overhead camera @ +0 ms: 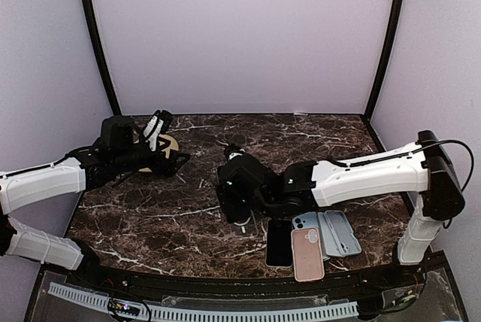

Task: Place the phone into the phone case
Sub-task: Install the phone into the phone case.

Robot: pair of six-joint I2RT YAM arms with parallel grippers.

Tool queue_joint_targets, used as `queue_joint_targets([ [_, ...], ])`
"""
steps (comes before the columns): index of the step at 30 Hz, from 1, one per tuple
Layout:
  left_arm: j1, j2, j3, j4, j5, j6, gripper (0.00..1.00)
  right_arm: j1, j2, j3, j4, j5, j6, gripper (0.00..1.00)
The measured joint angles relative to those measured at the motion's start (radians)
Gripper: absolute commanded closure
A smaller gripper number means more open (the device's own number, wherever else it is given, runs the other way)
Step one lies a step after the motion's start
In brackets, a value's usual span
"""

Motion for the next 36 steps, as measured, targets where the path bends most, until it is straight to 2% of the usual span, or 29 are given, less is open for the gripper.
queue_joint_targets([
  [4,0.0,-0.003,0.0,0.0,-0.014,-0.007,0.1,0.009,0.11,0.069,-0.076,0.049,0.081,0.8],
  [11,0.0,-0.013,0.0,0.002,-0.043,-0.014,0.08,0.01,0.207,0.093,-0.156,0.076,0.159,0.81],
  [19,0.0,-0.009,0.0,0.0,-0.023,-0.046,0.07,0.01,0.218,0.101,-0.182,0.09,0.192,0.82],
  [24,-0.001,-0.009,0.0,0.002,-0.013,-0.068,0.07,0.01,0.227,0.165,-0.23,0.097,0.189,0.83],
  [36,-0.002,0.021,0.0,0.0,-0.058,-0.072,0.07,-0.018,0.277,0.209,-0.257,0.094,0.157,0.85],
])
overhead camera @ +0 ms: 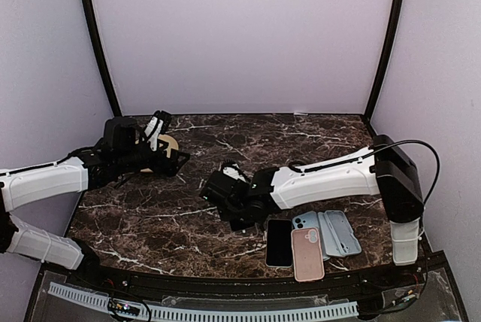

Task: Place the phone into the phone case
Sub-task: Install the phone into the phone case.

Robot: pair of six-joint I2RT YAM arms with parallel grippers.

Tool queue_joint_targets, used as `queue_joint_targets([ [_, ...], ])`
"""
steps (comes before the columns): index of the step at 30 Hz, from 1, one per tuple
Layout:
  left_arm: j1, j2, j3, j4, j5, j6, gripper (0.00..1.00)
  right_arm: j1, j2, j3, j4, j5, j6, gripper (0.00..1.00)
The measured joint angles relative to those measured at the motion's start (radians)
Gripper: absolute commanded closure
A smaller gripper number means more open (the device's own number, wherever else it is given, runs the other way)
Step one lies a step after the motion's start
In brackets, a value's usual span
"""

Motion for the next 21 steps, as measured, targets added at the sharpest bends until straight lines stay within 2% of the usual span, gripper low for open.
queue_joint_targets([
  [21,0.0,0.013,0.0,0.0,0.02,-0.015,0.07,-0.017,0.074,0.04,-0.066,-0.054,0.051,0.87],
])
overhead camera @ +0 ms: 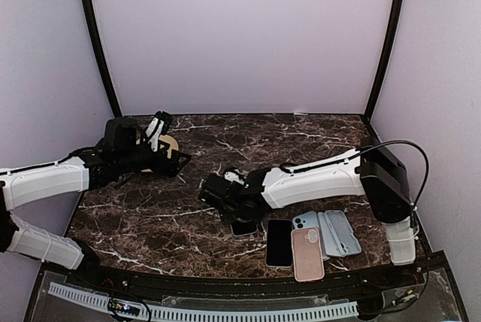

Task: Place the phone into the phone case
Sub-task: Install the phone into the phone case.

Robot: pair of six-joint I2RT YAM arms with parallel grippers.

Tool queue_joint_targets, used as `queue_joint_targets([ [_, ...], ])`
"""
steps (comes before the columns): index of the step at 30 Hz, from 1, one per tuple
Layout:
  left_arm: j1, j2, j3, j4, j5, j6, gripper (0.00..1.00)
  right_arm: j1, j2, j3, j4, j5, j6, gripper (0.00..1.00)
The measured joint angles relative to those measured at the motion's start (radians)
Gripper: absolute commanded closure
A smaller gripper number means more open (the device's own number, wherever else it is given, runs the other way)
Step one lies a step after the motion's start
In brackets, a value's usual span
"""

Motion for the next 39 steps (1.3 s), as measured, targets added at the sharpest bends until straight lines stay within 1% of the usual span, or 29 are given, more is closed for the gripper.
queue_joint_targets([
  [6,0.0,0.0,0.0,0.0,0.004,-0.001,0.07,0.0,0.017,0.048,-0.089,-0.031,0.079,0.87],
  [14,0.0,0.0,0.0,0.0,0.014,-0.004,0.07,0.0,0.031,0.124,-0.192,-0.048,0.124,0.87],
  [18,0.0,0.0,0.0,0.0,0.014,-0.005,0.07,0.0,0.03,0.128,-0.195,-0.053,0.159,0.88],
  [23,0.0,0.0,0.0,0.0,0.018,-0.006,0.07,0.0,0.016,0.064,-0.183,-0.085,0.229,0.9],
  [31,0.0,0.0,0.0,0.0,0.027,-0.006,0.07,-0.003,0.015,0.063,-0.194,-0.083,0.272,0.91],
  [32,0.0,0.0,0.0,0.0,0.027,-0.006,0.07,-0.003,0.015,0.061,-0.195,-0.083,0.278,0.88],
  [33,0.0,0.0,0.0,0.0,0.027,-0.006,0.07,-0.003,0.015,0.06,-0.195,-0.082,0.284,0.81],
  [35,-0.001,0.0,0.0,0.0,0.028,-0.006,0.07,-0.003,0.015,0.053,-0.194,-0.08,0.301,0.62],
  [37,-0.001,0.0,0.0,0.0,0.029,-0.006,0.07,-0.004,0.015,0.045,-0.193,-0.077,0.312,0.47],
  [38,-0.001,0.0,0.0,0.0,0.03,-0.006,0.07,-0.004,0.015,0.041,-0.194,-0.076,0.318,0.41],
  [39,-0.001,0.0,0.0,0.0,0.031,-0.007,0.07,-0.005,0.015,0.039,-0.196,-0.076,0.323,0.38],
])
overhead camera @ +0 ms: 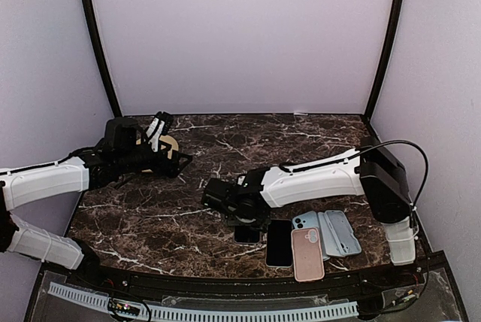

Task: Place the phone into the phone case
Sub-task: Install the phone into the phone case.

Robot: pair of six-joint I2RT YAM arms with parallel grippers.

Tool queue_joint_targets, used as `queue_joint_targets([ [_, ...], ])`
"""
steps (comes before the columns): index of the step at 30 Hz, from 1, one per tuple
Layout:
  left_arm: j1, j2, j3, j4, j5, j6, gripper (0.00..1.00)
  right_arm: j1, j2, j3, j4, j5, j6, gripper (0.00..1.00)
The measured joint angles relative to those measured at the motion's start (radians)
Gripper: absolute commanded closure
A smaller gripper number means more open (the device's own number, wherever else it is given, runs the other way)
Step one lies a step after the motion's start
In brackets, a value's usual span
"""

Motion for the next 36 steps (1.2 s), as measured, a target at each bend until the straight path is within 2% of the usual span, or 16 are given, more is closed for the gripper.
queue_joint_targets([
  [14,-0.063,0.04,0.01,-0.017,0.001,0.017,0.07,-0.019,0.0,-0.027,-0.003,0.01,0.021,0.15],
  [19,-0.076,0.075,0.015,-0.035,0.001,0.02,0.08,-0.025,0.0,-0.03,-0.005,0.019,0.009,0.14],
  [24,-0.094,0.1,0.032,-0.063,-0.003,0.021,0.13,-0.025,-0.013,-0.03,-0.004,0.026,-0.039,0.14],
  [28,-0.138,0.137,0.061,-0.078,-0.015,0.036,0.21,-0.033,-0.098,-0.041,0.026,0.016,-0.134,0.23],
  [33,-0.204,0.201,0.097,-0.13,-0.018,0.048,0.45,-0.102,-0.323,-0.185,0.134,-0.054,-0.215,0.48],
  [36,-0.242,0.245,0.118,-0.153,-0.016,0.051,0.53,-0.179,-0.383,-0.275,0.205,-0.128,-0.233,0.62],
])
